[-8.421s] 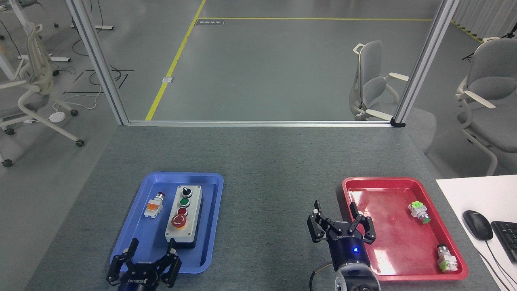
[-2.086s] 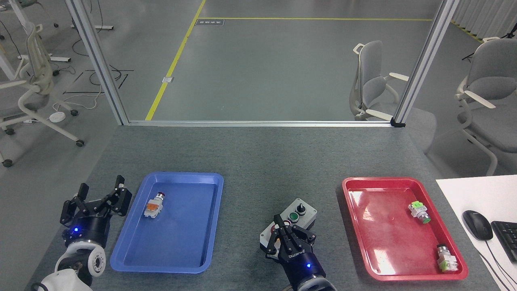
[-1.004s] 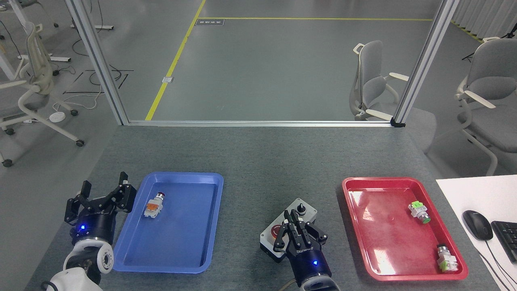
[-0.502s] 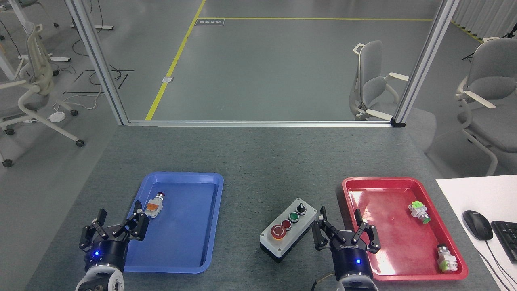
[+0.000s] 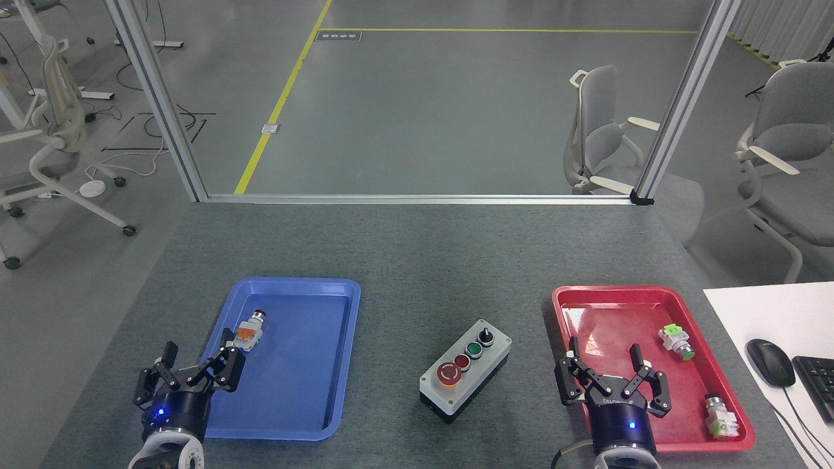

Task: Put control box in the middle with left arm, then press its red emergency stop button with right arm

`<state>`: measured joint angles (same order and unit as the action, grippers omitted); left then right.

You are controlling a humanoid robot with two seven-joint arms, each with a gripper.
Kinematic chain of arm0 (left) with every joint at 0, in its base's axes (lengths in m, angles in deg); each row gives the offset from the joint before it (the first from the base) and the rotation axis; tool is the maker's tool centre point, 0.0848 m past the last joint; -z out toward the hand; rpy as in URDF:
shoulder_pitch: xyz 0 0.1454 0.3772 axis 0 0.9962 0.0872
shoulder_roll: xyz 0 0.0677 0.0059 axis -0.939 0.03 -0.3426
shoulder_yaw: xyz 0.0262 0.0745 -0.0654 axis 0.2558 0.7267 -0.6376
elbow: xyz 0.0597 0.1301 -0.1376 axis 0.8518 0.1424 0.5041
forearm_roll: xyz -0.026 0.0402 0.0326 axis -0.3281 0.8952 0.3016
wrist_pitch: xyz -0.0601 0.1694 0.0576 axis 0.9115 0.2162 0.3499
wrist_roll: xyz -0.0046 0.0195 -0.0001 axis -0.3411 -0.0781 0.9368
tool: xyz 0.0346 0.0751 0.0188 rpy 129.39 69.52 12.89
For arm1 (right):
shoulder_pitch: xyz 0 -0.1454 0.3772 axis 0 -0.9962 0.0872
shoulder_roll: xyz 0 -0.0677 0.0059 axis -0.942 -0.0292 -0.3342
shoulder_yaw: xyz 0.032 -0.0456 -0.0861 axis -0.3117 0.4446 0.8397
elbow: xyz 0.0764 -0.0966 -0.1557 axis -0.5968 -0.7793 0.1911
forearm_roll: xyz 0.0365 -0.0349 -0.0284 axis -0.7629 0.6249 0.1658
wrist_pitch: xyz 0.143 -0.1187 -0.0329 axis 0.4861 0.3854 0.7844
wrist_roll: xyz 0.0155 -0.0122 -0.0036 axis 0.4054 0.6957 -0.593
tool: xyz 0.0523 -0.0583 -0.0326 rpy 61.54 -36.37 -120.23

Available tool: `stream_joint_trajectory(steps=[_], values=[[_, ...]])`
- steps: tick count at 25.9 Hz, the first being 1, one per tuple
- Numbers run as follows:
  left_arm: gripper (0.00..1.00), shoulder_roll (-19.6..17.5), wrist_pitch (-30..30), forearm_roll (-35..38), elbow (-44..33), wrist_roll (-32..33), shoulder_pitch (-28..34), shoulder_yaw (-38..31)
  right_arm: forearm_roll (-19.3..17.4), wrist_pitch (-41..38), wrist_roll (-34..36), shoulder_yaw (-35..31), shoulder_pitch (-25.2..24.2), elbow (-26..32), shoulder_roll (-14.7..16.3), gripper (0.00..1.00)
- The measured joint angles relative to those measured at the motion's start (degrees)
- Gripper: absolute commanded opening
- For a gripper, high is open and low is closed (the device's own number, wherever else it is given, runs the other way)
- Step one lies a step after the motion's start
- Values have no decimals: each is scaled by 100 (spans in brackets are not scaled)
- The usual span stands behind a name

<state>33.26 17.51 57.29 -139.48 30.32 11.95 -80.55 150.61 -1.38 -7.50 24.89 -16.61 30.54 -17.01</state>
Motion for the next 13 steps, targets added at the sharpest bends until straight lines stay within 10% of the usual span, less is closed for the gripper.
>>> stream_joint_trajectory(steps=[13], values=[[99,7,0,0,1,-2,-1,0,-9,-159,52,41,-46,-34,50,98]])
